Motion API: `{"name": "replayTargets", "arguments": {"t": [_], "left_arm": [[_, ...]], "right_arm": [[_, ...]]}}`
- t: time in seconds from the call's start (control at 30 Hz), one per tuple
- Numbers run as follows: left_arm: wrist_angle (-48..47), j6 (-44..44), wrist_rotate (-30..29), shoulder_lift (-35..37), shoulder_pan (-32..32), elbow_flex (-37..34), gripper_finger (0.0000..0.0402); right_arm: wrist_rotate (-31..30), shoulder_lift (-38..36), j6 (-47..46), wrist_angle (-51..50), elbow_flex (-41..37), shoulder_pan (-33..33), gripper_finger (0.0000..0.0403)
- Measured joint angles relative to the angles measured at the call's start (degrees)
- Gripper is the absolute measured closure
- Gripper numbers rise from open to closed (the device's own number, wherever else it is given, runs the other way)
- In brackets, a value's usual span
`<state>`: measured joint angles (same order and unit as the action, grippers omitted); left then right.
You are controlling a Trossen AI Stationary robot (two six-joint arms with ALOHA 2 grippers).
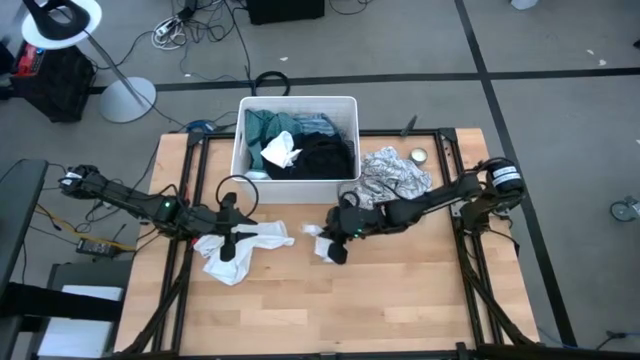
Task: Sort clothes
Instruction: Put the white sock into the white laundry bin
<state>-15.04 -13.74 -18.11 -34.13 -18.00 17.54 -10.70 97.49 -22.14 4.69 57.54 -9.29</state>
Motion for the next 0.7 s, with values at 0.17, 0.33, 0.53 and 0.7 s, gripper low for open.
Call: {"name": "replayTargets", "arguments": {"t": [0.17, 0.33, 0.53, 0.7], "left_arm": [[0.21, 0.0, 0.0, 0.0, 0.0, 0.0, 0.0245], [0.19, 0.0, 0.0, 0.0, 0.0, 0.0, 0.0245], [0.15, 0.06, 0.0, 0.0, 0.0, 0.0, 0.0245], [0.15, 0.28, 0.02, 0.0, -0.02, 0.0, 0.0245]], "right_arm": [[-1.35, -0.04, 6.25, -15.12, 14.03, 1.62, 0.0395], [-1.51, -0.18, 13.43, -20.31, 25.31, 3.78, 0.0395], [-1.28, -0.2, 19.41, -23.55, 35.83, 8.63, 0.0396], [1.46, -0.2, 21.23, -24.28, 44.33, 14.23, 0.0396]]}}
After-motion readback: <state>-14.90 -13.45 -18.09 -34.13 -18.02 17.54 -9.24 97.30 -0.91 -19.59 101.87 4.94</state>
